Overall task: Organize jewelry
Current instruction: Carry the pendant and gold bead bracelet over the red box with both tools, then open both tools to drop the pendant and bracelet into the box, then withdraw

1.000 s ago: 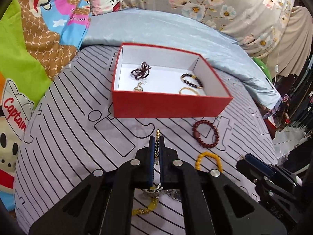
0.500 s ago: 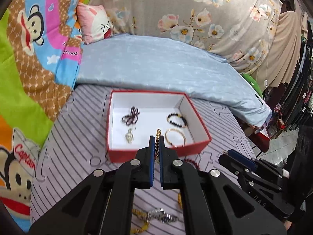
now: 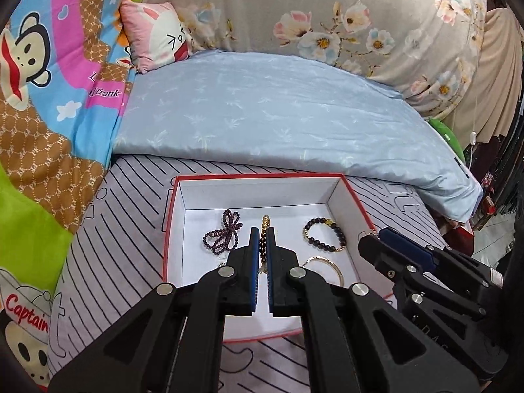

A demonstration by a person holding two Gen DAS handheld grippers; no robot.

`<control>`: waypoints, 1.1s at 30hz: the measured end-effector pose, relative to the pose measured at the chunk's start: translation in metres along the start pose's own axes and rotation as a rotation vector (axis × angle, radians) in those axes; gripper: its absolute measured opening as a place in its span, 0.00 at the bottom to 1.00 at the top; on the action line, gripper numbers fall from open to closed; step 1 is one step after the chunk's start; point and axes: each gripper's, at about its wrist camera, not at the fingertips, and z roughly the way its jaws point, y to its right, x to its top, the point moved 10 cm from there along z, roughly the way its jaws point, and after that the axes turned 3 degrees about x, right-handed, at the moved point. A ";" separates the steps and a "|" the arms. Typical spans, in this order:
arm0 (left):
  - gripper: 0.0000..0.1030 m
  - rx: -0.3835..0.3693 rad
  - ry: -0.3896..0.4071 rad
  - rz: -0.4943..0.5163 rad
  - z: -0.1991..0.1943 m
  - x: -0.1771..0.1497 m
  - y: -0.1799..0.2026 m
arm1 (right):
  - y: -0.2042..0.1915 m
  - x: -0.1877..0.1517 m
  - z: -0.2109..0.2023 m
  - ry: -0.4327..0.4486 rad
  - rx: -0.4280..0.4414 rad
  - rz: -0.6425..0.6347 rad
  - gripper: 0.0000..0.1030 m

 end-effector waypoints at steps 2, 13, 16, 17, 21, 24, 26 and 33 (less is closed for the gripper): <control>0.03 0.008 -0.006 0.003 0.008 0.000 -0.002 | 0.002 0.000 0.011 -0.012 0.001 0.003 0.21; 0.03 0.013 -0.038 -0.014 0.032 -0.006 -0.007 | 0.004 0.005 0.052 -0.044 -0.011 -0.006 0.21; 0.03 0.023 -0.052 -0.018 0.038 -0.009 -0.011 | 0.003 0.006 0.059 -0.048 -0.016 -0.008 0.22; 0.04 0.027 -0.056 -0.021 0.039 -0.011 -0.012 | 0.003 0.006 0.059 -0.049 -0.017 -0.007 0.23; 0.04 0.033 -0.061 -0.023 0.039 -0.013 -0.013 | 0.004 0.009 0.051 -0.027 -0.031 -0.005 0.28; 0.30 0.063 -0.056 -0.025 0.038 -0.013 -0.016 | 0.004 0.011 0.042 -0.009 -0.039 -0.002 0.40; 0.33 0.072 -0.045 -0.029 0.034 -0.013 -0.018 | 0.003 0.010 0.036 -0.004 -0.044 -0.007 0.40; 0.33 0.067 -0.032 -0.024 0.015 -0.017 -0.012 | -0.004 0.002 0.012 0.007 -0.043 -0.017 0.41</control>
